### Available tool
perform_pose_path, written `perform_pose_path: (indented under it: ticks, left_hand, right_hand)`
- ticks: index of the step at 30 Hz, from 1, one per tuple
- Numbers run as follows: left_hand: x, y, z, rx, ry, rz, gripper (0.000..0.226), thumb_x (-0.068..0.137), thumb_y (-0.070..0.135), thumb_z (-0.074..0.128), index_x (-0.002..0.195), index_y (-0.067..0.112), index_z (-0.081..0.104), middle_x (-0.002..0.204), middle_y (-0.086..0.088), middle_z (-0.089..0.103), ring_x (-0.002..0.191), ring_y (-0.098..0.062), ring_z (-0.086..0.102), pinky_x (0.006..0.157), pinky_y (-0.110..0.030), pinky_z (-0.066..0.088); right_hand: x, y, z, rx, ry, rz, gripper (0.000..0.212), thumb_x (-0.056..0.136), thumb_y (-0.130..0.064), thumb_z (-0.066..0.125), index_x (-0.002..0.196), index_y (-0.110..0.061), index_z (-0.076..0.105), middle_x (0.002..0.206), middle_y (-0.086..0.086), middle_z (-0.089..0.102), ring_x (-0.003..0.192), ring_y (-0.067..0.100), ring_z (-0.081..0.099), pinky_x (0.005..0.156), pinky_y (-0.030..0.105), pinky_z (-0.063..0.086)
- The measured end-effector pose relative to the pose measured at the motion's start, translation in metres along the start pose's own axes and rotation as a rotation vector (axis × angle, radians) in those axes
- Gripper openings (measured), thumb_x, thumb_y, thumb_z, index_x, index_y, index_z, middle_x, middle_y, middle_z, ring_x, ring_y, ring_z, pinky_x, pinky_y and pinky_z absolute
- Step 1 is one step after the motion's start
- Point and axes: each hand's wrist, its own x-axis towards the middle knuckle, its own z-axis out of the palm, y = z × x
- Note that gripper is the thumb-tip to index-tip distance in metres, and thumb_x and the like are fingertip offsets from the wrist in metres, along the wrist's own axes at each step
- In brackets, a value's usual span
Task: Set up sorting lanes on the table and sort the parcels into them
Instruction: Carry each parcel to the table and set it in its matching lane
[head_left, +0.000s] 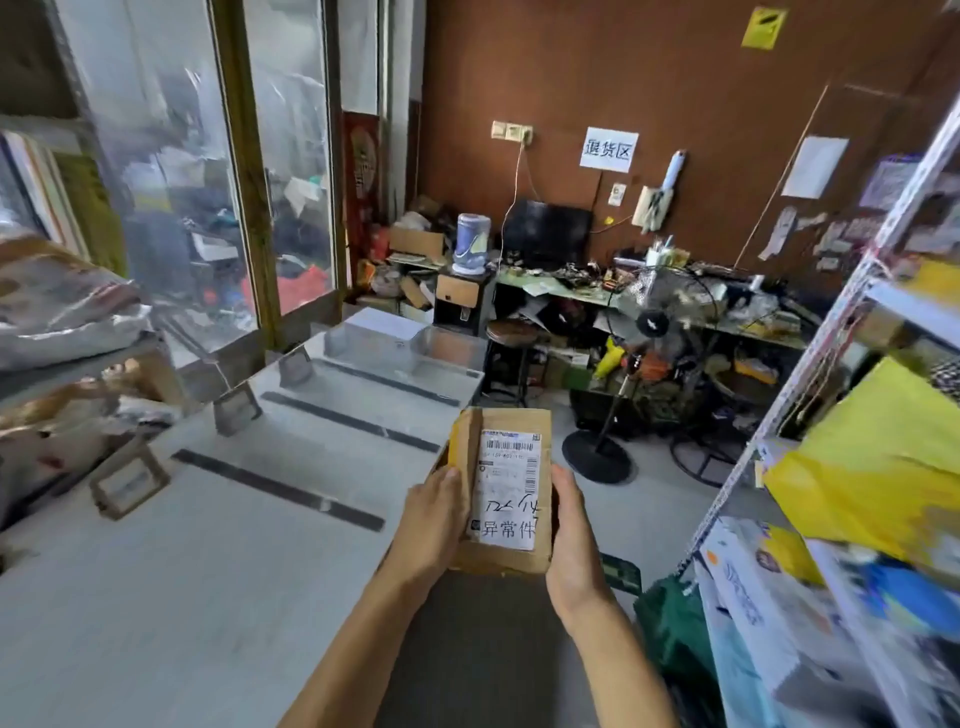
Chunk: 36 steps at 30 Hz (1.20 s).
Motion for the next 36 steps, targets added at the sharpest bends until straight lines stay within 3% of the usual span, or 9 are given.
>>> perform_pose_path:
  ticks: [5,10,14,18,23,25,28,31,36]
  left_hand:
    - [0.058,0.005,0.028,-0.058,-0.122,-0.036,0.044,0.109,0.033,0.028,0.091,0.018,0.065,0.087,0.003,0.072,0.077,0.002,0.069,0.059,-0.007,0.046]
    - [0.134,-0.003,0.056,-0.055,-0.186,-0.101,0.042,0.109,0.034,0.029,0.109,0.016,0.067,0.093,0.002,0.074,0.084,0.000,0.071,0.064,-0.011,0.051]
    - [0.200,-0.005,0.080,-0.018,-0.228,-0.178,0.045,0.108,0.039,0.028,0.097,0.014,0.064,0.099,-0.001,0.074,0.092,-0.011,0.071,0.076,-0.021,0.056]
    - [0.272,0.002,0.111,-0.006,-0.240,-0.266,0.037,0.108,0.045,0.027,0.106,0.033,0.062,0.108,0.006,0.070,0.106,-0.014,0.065,0.094,-0.030,0.049]
    - [0.373,0.014,0.153,0.017,-0.239,-0.319,0.054,0.103,0.057,0.028,0.123,0.025,0.067,0.096,0.008,0.074,0.095,-0.012,0.066,0.096,-0.032,0.048]
    - [0.408,0.019,0.166,0.003,-0.194,-0.379,0.055,0.104,0.052,0.029,0.116,0.015,0.068,0.073,0.010,0.068,0.075,-0.011,0.062,0.081,-0.030,0.048]
    - [0.449,0.027,0.176,-0.033,-0.190,-0.412,0.045,0.107,0.047,0.027,0.100,0.027,0.067,0.089,0.007,0.073,0.091,-0.013,0.069,0.091,-0.033,0.053]
    - [0.494,0.023,0.176,-0.120,-0.105,-0.459,0.038,0.108,0.040,0.031,0.089,0.029,0.062,0.079,0.010,0.073,0.086,-0.011,0.069,0.093,-0.035,0.054]
    - [0.580,-0.006,0.159,-0.226,0.031,-0.504,0.056,0.095,0.069,0.039,0.112,0.025,0.069,0.091,0.004,0.074,0.084,-0.013,0.073,0.084,-0.032,0.058]
  right_hand:
    - [0.047,0.005,-0.026,0.002,0.107,0.000,0.057,0.106,-0.057,0.020,0.139,-0.033,0.060,0.128,-0.004,0.072,0.118,0.017,0.068,0.111,0.051,0.046]
    - [0.113,0.002,-0.052,0.000,0.153,0.048,0.057,0.107,-0.055,0.018,0.138,-0.032,0.061,0.124,-0.003,0.074,0.113,0.015,0.071,0.106,0.045,0.050]
    - [0.183,0.005,-0.079,0.018,0.153,0.062,0.058,0.107,-0.056,0.018,0.138,-0.031,0.061,0.127,0.000,0.073,0.114,0.017,0.071,0.102,0.043,0.053]
    - [0.261,-0.001,-0.106,-0.022,0.130,0.090,0.061,0.107,-0.058,0.017,0.139,-0.030,0.061,0.127,0.002,0.072,0.113,0.020,0.071,0.101,0.046,0.055]
    - [0.361,-0.026,-0.144,-0.082,0.113,0.100,0.055,0.107,-0.056,0.020,0.129,-0.033,0.065,0.117,0.000,0.077,0.100,0.016,0.075,0.067,0.022,0.059]
    - [0.399,-0.035,-0.156,-0.101,0.098,0.091,0.052,0.107,-0.054,0.020,0.128,-0.034,0.064,0.118,-0.002,0.076,0.101,0.013,0.075,0.068,0.019,0.058]
    - [0.455,-0.042,-0.163,-0.154,0.045,0.107,0.055,0.106,-0.057,0.023,0.136,-0.031,0.061,0.126,0.000,0.073,0.110,0.015,0.072,0.085,0.031,0.061]
    - [0.515,-0.044,-0.160,-0.214,-0.014,0.130,0.061,0.099,-0.065,0.028,0.140,-0.031,0.058,0.129,-0.001,0.071,0.113,0.016,0.071,0.094,0.038,0.058]
    - [0.620,-0.041,-0.135,-0.277,-0.145,0.225,0.051,0.108,-0.055,0.026,0.137,-0.032,0.061,0.124,-0.004,0.074,0.111,0.017,0.072,0.101,0.045,0.055]
